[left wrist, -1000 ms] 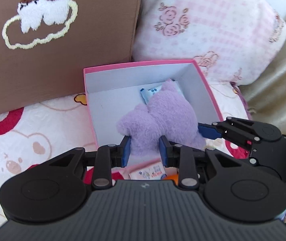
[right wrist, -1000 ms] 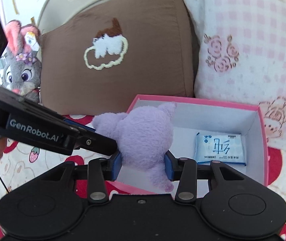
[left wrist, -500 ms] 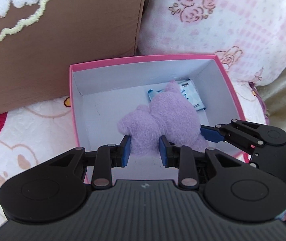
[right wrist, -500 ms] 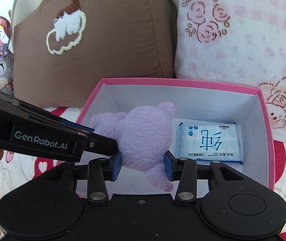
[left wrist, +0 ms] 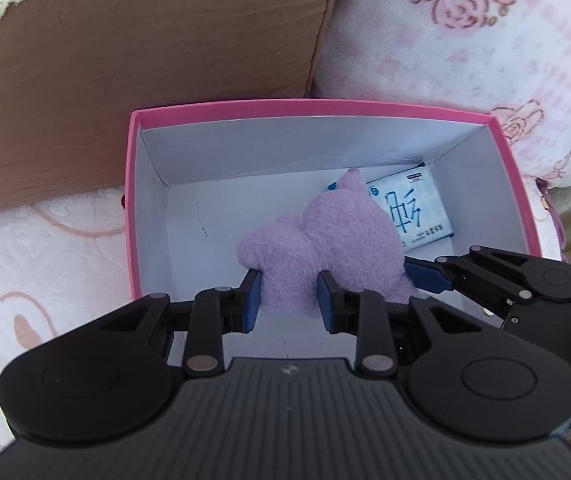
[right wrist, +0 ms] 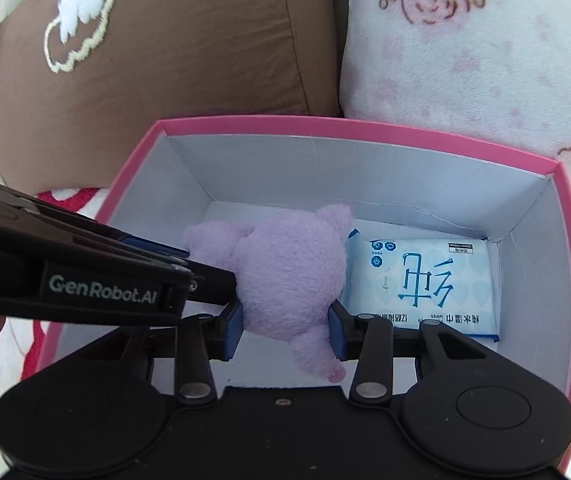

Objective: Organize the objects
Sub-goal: 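Lower the plush toy beside the wet-wipes pack and open the left gripper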

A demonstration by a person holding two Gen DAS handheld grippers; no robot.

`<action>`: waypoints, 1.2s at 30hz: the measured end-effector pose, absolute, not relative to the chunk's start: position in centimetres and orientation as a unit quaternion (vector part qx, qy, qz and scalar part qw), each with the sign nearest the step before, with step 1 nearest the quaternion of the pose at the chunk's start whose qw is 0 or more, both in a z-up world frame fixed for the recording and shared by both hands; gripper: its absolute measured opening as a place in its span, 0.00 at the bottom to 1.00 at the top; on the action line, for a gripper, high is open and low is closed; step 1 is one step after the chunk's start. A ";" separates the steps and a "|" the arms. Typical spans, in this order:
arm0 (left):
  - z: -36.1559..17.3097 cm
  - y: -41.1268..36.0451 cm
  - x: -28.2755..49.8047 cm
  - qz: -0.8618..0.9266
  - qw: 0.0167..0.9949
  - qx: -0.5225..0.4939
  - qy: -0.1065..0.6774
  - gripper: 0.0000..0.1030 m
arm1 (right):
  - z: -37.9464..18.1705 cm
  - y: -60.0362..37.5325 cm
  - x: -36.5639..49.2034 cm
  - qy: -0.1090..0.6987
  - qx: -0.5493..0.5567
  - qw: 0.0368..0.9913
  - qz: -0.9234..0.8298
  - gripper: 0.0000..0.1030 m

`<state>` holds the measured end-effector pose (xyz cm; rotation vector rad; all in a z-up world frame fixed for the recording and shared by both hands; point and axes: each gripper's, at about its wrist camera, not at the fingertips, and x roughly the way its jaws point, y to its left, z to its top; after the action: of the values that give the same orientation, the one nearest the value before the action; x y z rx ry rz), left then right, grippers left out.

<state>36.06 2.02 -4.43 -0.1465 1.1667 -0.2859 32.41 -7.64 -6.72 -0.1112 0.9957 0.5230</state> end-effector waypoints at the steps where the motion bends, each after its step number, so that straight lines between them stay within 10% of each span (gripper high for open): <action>1: -4.6 2.0 36.2 -0.134 0.822 -0.069 0.549 0.27 | -6.8 -7.6 32.6 0.475 -0.056 0.843 0.248 0.46; 25: -7.5 0.2 38.9 -0.092 0.828 -0.039 0.552 0.28 | -8.4 -9.3 34.0 0.508 -0.018 0.827 0.240 0.52; 31: -7.3 0.0 38.8 -0.091 0.840 -0.023 0.535 0.28 | -9.0 -9.5 34.1 0.506 -0.010 0.832 0.229 0.22; 36: -7.3 -0.1 39.0 -0.092 0.838 -0.023 0.537 0.28 | -9.3 -9.4 34.1 0.507 -0.012 0.833 0.222 0.20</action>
<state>38.98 -0.11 -7.27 -0.0487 1.1359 -0.1953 34.07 -9.39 -9.27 -0.0255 1.0743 0.4705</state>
